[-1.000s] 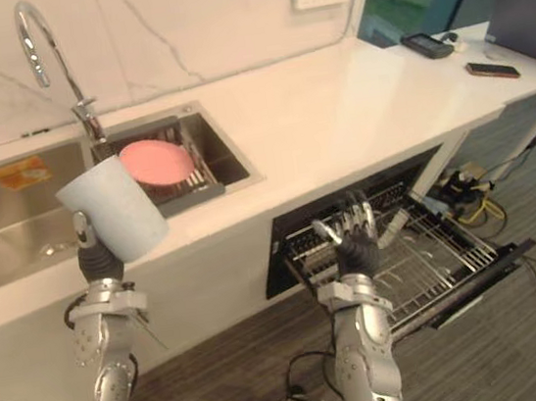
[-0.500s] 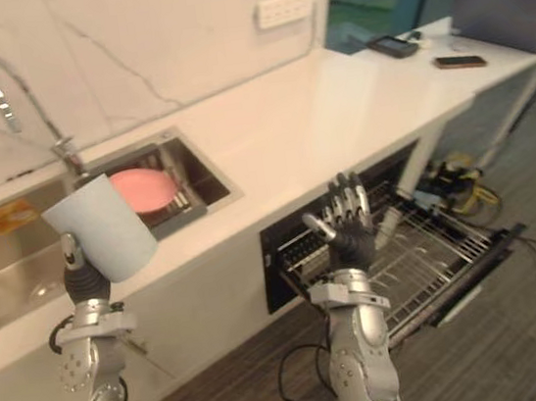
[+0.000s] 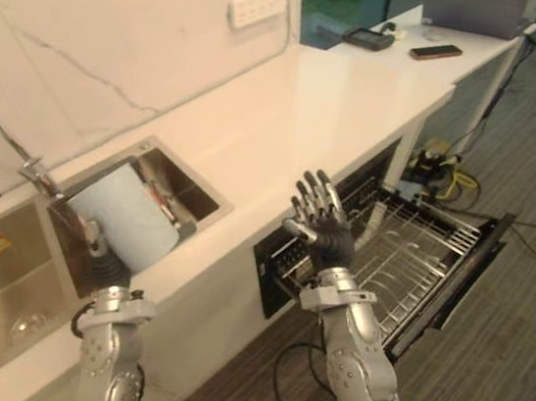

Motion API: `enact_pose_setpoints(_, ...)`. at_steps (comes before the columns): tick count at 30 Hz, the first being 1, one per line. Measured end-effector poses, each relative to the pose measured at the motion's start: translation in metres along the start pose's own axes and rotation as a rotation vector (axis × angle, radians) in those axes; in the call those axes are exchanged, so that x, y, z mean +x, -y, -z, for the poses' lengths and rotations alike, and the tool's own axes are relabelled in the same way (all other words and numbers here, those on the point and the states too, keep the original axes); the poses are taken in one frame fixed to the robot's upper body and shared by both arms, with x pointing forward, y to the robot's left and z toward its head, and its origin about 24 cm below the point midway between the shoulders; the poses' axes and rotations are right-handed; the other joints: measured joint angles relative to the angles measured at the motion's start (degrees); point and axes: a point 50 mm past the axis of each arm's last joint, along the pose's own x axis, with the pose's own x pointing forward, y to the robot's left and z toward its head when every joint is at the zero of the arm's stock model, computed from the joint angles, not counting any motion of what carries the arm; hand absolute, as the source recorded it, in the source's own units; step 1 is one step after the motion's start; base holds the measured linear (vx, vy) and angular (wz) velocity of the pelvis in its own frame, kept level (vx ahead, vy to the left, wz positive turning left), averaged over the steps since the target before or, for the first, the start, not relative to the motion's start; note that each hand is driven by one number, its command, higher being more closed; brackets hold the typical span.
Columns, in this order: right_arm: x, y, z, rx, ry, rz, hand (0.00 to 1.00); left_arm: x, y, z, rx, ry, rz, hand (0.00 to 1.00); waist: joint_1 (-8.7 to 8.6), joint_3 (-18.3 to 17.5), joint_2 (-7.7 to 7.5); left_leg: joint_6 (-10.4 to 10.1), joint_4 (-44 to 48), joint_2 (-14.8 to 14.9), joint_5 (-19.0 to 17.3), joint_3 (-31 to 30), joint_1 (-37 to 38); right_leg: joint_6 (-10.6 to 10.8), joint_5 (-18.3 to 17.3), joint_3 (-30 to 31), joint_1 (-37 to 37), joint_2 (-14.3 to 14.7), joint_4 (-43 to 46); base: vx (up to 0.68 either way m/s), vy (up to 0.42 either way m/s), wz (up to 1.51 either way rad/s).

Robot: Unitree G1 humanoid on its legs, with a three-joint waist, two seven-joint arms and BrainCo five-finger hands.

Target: Walk over to the sink, pick up the cup, carry it to the dishwasher, place the cup inside the dishwasher, then close the dishwasher door

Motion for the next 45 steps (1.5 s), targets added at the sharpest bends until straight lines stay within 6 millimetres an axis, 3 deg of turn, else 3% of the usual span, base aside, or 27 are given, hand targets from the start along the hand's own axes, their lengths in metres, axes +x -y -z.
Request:
enact_pose_setpoints(2, 0.000, -0.003, 0.006, 0.040, -0.061, -0.071, 0.00, 0.007, 0.012, 0.003, 0.060, 0.011, 0.022, 1.00, -0.15, -0.80, -1.00, 0.08, -0.28, 0.01, 0.04, 0.46, 0.02, -0.13, 1.53, 0.61, 0.55, 0.05, -3.10, 0.02, 0.027, -0.27)
enact_pose_setpoints(7, 0.000, -0.011, 0.014, 0.118, -0.139, -0.192, 0.00, 0.013, 0.021, 0.011, 0.271, 0.045, -0.021, 1.00, -0.67, -1.20, -2.03, 0.15, -0.93, -0.14, 0.07, 0.34, 0.16, -0.88, 4.71, -1.57, 2.27, -0.46, -8.43, -0.01, 0.021, -0.17)
enact_pose_setpoints(16, 0.012, -0.014, 0.026, 0.223, -0.260, -0.264, 0.00, 0.020, 0.021, 0.014, 0.666, 0.206, -0.130, 1.00, -0.38, -1.68, -3.18, 0.09, -1.68, -0.40, 0.09, -2.98, -0.18, -1.74, 7.53, -4.00, 2.42, -0.45, -11.54, -0.02, -0.004, -0.09)
enact_pose_setpoints(22, 0.024, -0.020, 0.031, 0.253, -0.322, -0.260, 0.00, 0.025, 0.030, 0.020, 0.841, 0.276, -0.070, 1.00, -0.46, -1.78, -3.56, -0.01, -1.67, -0.57, 0.09, -5.63, -1.09, -1.52, 8.13, -5.15, 2.28, -0.35, -12.18, -0.01, -0.004, 0.03)
enact_pose_setpoints(29, 0.039, -0.031, 0.036, 0.270, -0.379, -0.273, 0.00, 0.025, 0.034, 0.033, 0.986, 0.298, 0.015, 1.00, -0.46, -1.66, -3.94, -0.21, -1.67, -0.61, 0.01, -7.26, -1.60, -0.98, 9.38, -5.48, 2.30, -0.09, -12.88, 0.00, 0.000, 0.00)
enact_pose_setpoints(45, 0.055, -0.030, 0.044, 0.190, -0.484, -0.243, 0.00, 0.027, 0.035, 0.049, 1.144, 0.318, 0.137, 1.00, -1.25, -1.06, -5.32, -0.56, -2.28, -0.86, 0.74, -8.83, -1.63, -0.88, 9.63, -7.30, 3.06, -0.37, -13.21, -0.01, 0.001, 0.04)
